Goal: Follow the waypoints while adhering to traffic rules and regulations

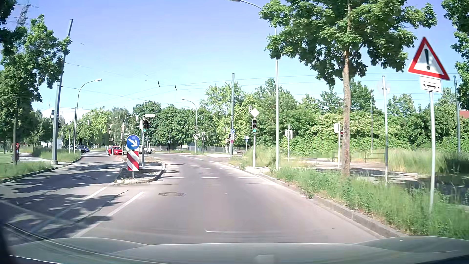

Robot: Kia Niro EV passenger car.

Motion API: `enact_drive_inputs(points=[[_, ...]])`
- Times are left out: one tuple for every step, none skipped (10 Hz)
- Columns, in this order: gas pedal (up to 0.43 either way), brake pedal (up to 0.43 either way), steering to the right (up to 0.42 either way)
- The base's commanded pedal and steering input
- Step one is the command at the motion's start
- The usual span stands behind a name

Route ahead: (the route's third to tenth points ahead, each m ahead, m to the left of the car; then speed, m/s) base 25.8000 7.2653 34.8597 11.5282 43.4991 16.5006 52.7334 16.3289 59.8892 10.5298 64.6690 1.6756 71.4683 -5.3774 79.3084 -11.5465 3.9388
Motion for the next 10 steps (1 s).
enact_drive_inputs(points=[[0.0,0.0,-0.044],[0.0,0.0,-0.044],[0.079,0.0,-0.045],[0.248,0.0,-0.047],[0.331,0.0,-0.049],[0.35,0.0,-0.05],[0.35,0.0,-0.05],[0.35,0.0,-0.05],[0.35,0.0,-0.052],[0.339,0.0,-0.054]])
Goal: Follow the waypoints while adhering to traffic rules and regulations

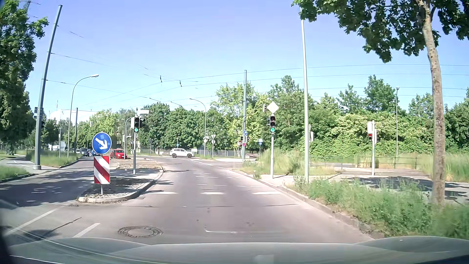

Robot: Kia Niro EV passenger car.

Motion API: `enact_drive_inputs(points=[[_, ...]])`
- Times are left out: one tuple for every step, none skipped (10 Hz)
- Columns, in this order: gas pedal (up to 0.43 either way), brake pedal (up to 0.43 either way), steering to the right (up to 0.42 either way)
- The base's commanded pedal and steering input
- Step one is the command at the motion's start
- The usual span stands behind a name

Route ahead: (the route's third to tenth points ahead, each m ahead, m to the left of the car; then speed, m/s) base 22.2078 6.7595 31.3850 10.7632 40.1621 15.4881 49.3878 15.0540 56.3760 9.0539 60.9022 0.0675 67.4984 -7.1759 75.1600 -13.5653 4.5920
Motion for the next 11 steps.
enact_drive_inputs(points=[[0.311,0.0,-0.057],[0.287,0.0,-0.059],[0.287,0.0,-0.063],[0.28,0.0,-0.066],[0.26,0.0,-0.066],[0.248,0.0,-0.066],[0.22,0.0,-0.066],[0.197,0.0,-0.067],[0.138,0.0,-0.066],[0.138,0.0,-0.066],[0.118,0.0,-0.066]])
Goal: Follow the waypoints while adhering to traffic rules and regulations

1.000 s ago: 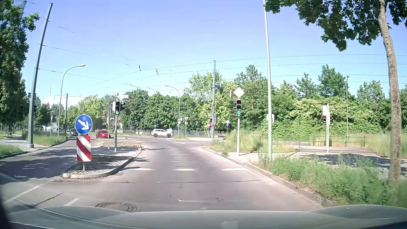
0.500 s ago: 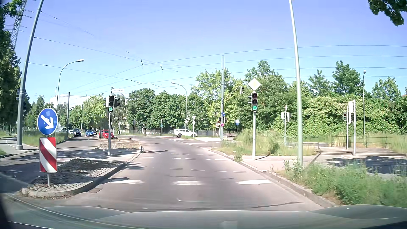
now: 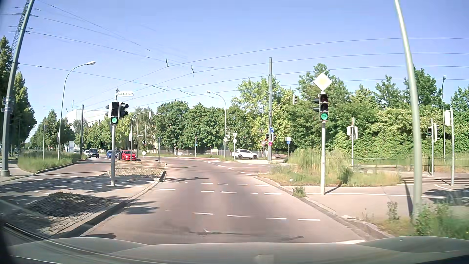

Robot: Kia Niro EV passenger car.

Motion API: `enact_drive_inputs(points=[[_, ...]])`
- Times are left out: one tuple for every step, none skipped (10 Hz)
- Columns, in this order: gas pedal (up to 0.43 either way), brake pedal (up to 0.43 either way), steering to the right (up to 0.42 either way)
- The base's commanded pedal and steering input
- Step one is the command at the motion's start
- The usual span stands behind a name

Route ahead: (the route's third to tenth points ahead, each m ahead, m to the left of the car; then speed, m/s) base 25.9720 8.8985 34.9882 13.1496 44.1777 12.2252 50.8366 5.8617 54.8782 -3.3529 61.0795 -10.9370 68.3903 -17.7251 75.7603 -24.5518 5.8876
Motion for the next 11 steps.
enact_drive_inputs(points=[[0.118,0.0,-0.066],[0.11,0.0,-0.066],[0.11,0.0,-0.064],[0.087,0.0,-0.063],[0.059,0.0,-0.062],[0.039,0.0,-0.06],[0.008,0.0,-0.057],[0.0,0.0,-0.052],[0.0,0.0,-0.046],[0.0,0.0,-0.041],[0.0,0.0,-0.038]])
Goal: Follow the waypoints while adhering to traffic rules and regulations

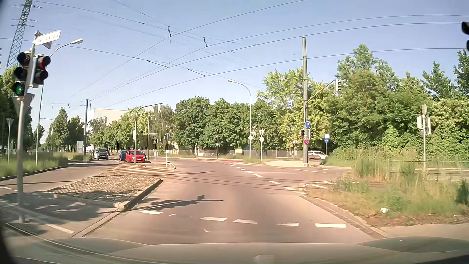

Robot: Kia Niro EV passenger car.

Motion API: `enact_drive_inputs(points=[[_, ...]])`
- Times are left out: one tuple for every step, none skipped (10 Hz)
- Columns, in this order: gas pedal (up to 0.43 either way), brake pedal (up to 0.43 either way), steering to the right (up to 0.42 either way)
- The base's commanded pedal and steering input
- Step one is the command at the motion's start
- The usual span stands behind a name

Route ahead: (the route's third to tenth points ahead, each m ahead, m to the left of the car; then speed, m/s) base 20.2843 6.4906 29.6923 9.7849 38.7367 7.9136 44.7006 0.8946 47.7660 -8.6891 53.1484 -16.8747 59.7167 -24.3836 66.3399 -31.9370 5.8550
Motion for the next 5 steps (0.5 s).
enact_drive_inputs(points=[[0.0,0.0,-0.036],[0.0,0.0,-0.033],[0.0,0.0,-0.03],[0.0,0.0,-0.03],[0.0,0.0,-0.03]])
